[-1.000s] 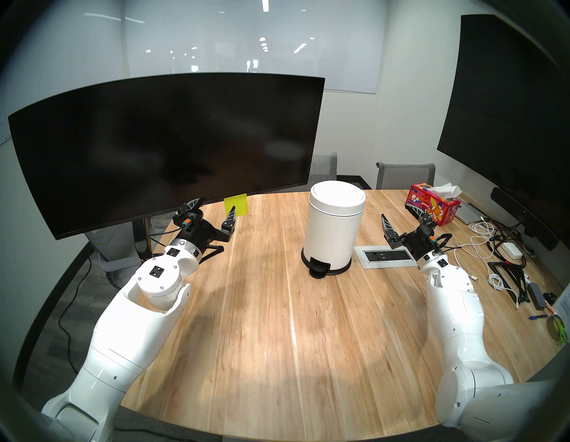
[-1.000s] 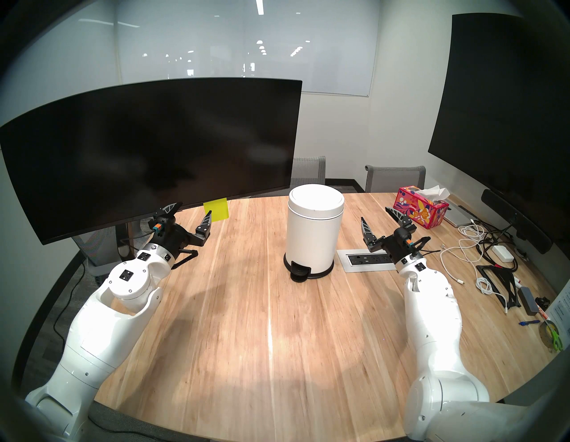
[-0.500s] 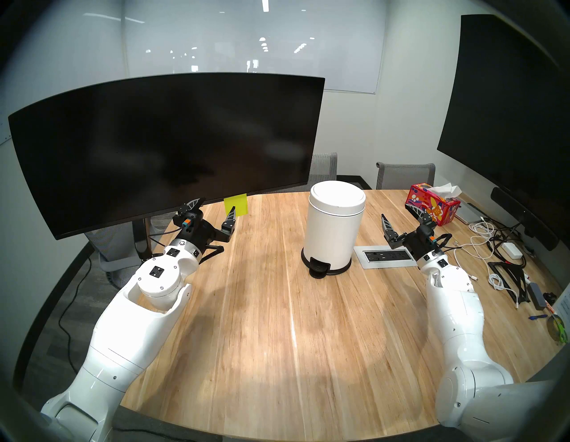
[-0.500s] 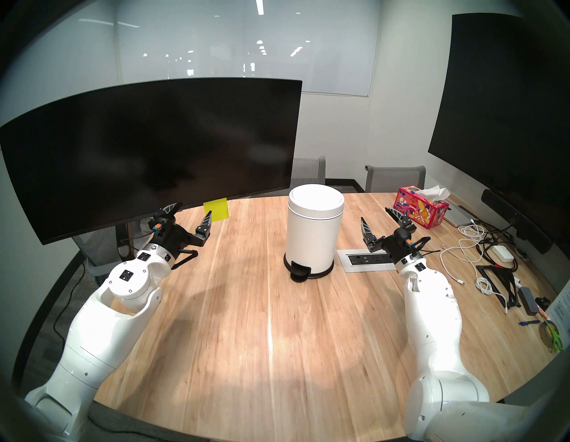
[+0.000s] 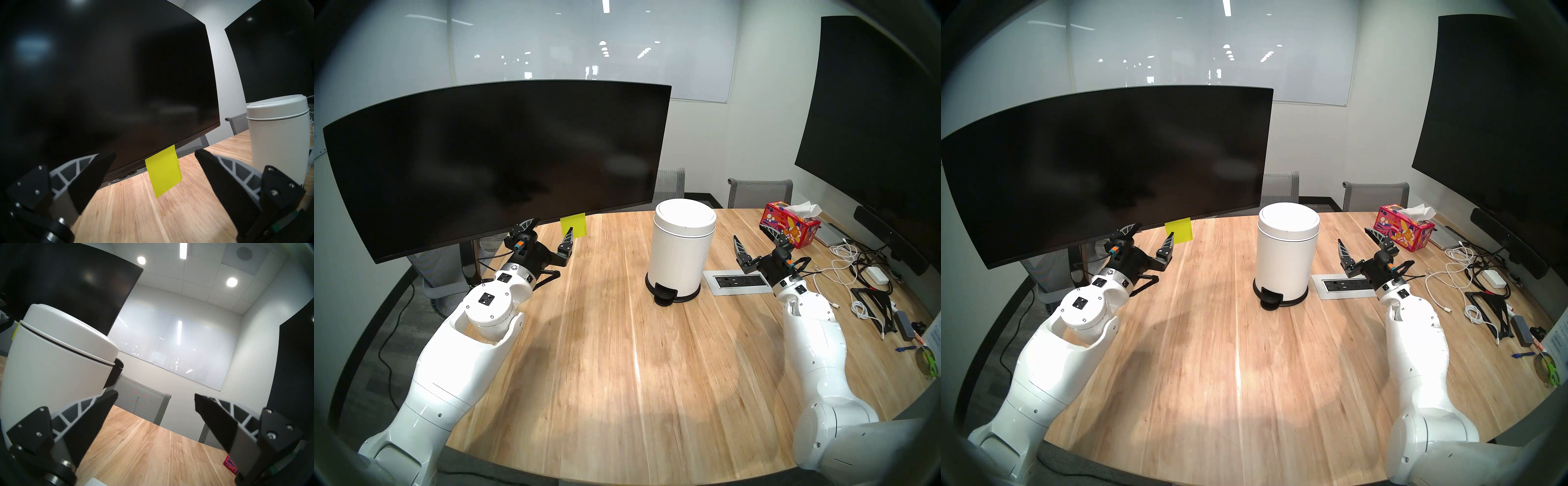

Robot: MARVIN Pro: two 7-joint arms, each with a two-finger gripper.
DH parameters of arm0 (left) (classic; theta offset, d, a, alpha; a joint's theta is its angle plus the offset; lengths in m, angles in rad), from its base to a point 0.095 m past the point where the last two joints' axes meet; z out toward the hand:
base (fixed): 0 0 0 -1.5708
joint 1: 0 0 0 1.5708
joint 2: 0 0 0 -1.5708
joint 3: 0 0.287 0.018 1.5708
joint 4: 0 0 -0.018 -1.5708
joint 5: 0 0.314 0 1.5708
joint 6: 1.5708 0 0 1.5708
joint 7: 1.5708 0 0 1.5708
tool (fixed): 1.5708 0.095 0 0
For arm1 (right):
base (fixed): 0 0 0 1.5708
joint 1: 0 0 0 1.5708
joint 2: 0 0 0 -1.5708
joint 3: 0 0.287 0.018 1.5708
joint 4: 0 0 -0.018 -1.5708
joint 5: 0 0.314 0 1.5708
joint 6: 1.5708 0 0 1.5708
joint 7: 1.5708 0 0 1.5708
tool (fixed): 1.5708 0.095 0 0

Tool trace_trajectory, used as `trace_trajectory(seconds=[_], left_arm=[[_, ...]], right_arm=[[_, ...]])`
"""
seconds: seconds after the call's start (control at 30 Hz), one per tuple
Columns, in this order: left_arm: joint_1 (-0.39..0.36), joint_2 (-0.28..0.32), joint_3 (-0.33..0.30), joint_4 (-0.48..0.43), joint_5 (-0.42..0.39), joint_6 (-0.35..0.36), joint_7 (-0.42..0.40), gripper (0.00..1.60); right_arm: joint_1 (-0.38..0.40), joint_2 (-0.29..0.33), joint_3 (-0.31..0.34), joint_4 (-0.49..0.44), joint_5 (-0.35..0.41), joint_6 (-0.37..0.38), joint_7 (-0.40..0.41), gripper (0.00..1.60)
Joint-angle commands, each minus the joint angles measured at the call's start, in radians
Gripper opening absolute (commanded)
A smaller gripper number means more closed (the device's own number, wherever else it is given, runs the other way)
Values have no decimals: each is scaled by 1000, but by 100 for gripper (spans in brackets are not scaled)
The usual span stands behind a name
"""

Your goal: Peel the sticky note off the monitor, open the trash can lid and drop the sticker into the trash can

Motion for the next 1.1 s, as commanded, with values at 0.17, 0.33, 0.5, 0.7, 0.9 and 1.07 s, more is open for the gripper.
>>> trace_trajectory(seconds=[0.17,0.33,0.5,0.7,0.9,1.07], left_arm=[[-11,1,1,-17,1,-7,0,160],[-12,2,2,-17,-1,-7,1,160],[-12,3,3,-17,-1,-7,2,160],[-12,5,4,-17,-3,-8,3,160],[-12,6,6,-17,-4,-8,5,160],[-13,7,7,-17,-5,-8,6,160]], right_arm=[[13,1,2,-18,4,-2,-1,160],[13,2,2,-18,4,-2,-1,160],[13,2,2,-18,4,-2,-1,160],[13,2,2,-18,4,-2,-1,160],[13,2,2,-18,4,-2,-1,160],[13,2,1,-18,4,-2,-1,160]])
